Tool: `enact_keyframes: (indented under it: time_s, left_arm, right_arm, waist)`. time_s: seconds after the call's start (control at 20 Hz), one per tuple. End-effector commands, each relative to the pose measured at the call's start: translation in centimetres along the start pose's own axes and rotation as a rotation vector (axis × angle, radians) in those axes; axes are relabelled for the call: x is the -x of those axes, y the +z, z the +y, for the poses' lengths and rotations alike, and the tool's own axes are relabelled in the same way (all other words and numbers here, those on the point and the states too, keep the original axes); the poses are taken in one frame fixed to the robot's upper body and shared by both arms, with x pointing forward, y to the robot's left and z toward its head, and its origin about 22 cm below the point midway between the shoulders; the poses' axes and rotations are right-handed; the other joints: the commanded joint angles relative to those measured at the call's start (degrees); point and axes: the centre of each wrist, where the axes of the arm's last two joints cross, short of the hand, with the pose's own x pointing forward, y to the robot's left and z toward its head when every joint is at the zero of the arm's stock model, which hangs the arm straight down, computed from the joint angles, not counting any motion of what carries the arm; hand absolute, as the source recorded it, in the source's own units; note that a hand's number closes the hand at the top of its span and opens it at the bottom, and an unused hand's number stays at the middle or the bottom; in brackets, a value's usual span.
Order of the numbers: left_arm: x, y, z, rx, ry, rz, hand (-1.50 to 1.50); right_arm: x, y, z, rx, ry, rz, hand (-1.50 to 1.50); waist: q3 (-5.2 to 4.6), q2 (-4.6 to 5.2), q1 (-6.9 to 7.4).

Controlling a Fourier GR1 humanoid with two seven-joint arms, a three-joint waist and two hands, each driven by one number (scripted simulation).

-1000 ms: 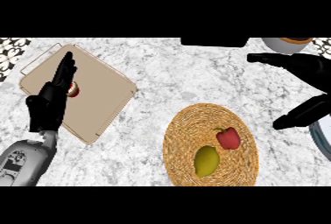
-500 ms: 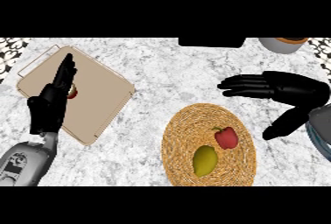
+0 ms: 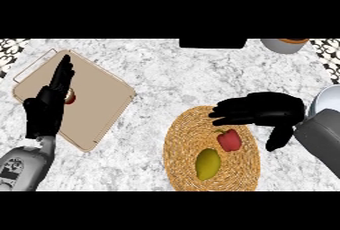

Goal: Pick the bell pepper from the placemat and place it in the bowl

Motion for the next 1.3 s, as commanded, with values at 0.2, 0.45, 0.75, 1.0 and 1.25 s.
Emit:
enact_keyframes:
  time_s: [0.2, 0.45, 0.75, 1.0, 1.25]
  left_arm:
    - [0.0, 0.3, 0.0, -0.011, -0.006, 0.014, 0.00]
    - [1.1, 1.6, -0.4, 0.000, 0.004, -0.001, 0.00]
    - [1.2, 1.4, 0.6, -0.022, 0.001, -0.008, 0.00]
    - [-0.8, -0.1, 2.4, -0.031, -0.007, 0.002, 0.00]
    - [0.8, 1.0, 1.2, -0.008, -0.016, 0.000, 0.00]
  right_arm:
    - [1.5, -2.3, 2.6, -0.158, 0.029, 0.014, -1.50]
    - [2.6, -4.2, 5.6, -0.149, 0.016, 0.030, -1.50]
    - [3.5, -4.2, 2.5, -0.130, 0.010, 0.018, -1.50]
    - [2.5, -7.5, 5.7, -0.191, 0.020, 0.013, -1.50]
    - [4.2, -8.8, 5.9, -0.171, 0.127, -0.049, 1.50]
  waist:
    - [-0.02, -0.26, -0.92]
    - [-0.02, -0.18, -0.64]
    - [-0.03, -0.24, -0.78]
    - [-0.03, -0.34, -1.08]
    - [-0.01, -0.11, -0.47]
